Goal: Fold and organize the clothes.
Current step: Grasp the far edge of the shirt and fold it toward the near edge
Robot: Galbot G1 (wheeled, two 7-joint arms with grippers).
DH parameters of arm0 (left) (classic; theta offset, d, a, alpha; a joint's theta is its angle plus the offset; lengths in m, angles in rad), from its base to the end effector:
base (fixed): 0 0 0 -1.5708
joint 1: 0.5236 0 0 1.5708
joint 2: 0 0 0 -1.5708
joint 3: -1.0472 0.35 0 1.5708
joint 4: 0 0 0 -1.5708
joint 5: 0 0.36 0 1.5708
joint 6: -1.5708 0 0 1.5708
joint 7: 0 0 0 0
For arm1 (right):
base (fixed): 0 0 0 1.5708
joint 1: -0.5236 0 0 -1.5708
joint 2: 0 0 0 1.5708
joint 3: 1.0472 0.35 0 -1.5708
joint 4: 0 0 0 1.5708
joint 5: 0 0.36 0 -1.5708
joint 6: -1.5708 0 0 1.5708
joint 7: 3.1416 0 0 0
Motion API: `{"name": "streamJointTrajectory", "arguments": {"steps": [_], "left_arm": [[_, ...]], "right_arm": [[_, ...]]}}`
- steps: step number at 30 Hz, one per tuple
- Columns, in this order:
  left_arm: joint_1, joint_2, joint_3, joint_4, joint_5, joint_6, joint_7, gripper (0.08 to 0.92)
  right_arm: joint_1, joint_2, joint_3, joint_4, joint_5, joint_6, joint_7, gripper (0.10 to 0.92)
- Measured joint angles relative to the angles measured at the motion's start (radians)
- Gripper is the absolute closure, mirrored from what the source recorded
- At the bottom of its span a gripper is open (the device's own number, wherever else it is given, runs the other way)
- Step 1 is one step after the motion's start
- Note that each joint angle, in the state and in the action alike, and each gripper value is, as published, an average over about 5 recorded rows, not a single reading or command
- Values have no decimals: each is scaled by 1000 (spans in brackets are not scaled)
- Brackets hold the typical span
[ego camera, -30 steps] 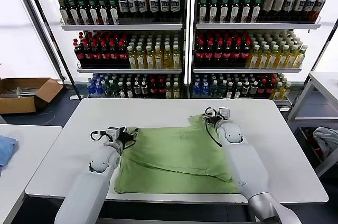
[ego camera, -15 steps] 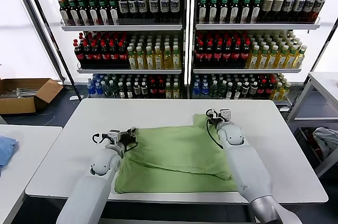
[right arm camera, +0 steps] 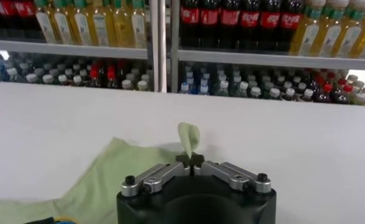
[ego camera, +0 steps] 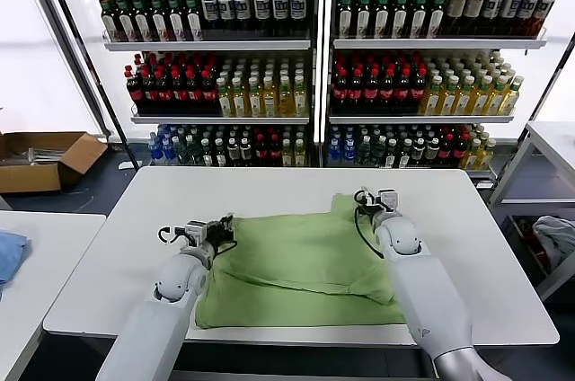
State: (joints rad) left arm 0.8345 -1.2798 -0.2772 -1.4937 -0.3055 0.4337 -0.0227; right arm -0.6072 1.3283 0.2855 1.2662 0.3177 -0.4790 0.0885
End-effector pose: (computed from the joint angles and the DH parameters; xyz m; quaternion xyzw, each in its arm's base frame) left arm 0.4219 0.0245 -0.3048 -0.0903 -0.9787 -0.0334 0.1812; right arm 0.4996 -0.0313 -0.2777 0.0288 -0.9800 0.0233 0.1955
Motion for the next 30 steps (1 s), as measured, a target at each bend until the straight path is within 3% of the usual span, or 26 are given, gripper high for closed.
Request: {"name": "streamJointTrajectory", "arguments": {"steps": [30], "left_arm": [[307, -3, -94, -316, 45, -78, 5, 909]], "right_arm": [[-499, -12, 159, 624, 1, -43, 147, 918]]}}
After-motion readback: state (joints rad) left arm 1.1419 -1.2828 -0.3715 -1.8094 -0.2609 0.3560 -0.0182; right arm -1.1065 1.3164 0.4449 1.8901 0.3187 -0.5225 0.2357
